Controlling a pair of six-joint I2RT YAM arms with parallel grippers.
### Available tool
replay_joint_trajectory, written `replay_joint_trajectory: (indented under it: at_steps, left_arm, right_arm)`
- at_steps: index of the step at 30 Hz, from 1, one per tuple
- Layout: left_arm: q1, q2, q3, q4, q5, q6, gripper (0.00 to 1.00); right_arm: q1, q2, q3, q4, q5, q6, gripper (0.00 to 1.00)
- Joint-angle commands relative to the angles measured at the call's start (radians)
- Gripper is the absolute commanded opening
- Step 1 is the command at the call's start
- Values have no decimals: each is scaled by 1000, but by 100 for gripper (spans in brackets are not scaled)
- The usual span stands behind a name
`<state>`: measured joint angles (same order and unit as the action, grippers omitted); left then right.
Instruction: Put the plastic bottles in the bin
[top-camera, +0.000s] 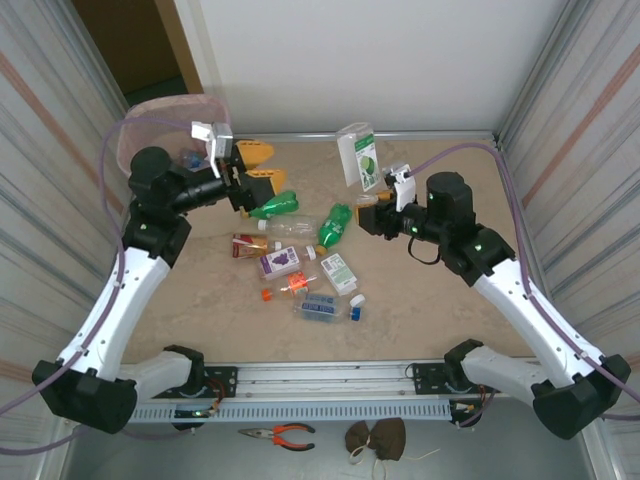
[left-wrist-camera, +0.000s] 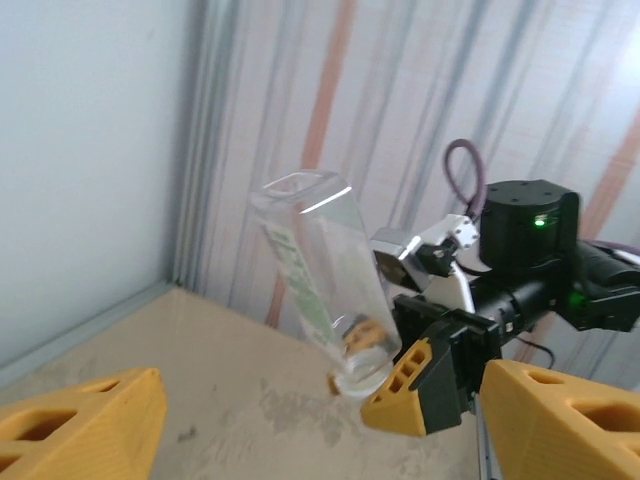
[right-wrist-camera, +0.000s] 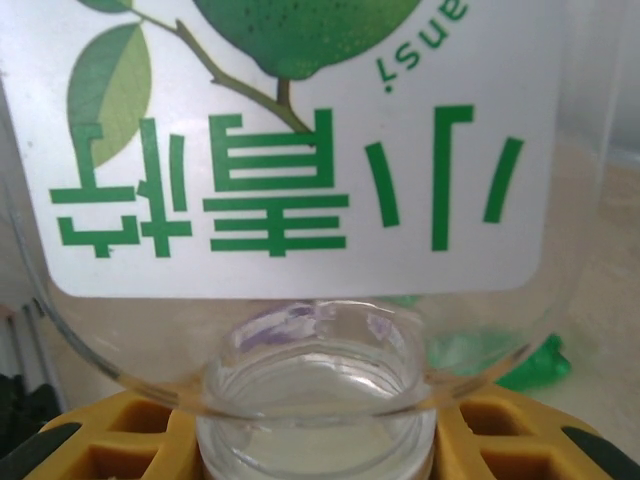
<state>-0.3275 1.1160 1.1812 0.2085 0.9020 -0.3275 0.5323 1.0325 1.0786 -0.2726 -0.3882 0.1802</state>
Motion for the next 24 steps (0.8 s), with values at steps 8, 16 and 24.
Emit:
replay_joint_trajectory:
  at_steps: [8, 16, 24]
  left_arm:
    - [-187, 19, 95, 33, 16, 152, 90]
    - [-283, 49, 164, -14, 55, 201, 93]
    - [-373, 74, 242, -119, 102, 269, 86]
  right_arm:
    - [111, -82, -16, 270, -174, -113, 25]
    - [214, -99, 11, 288, -231, -236, 26]
    - [274, -103, 33, 274, -179, -295, 25]
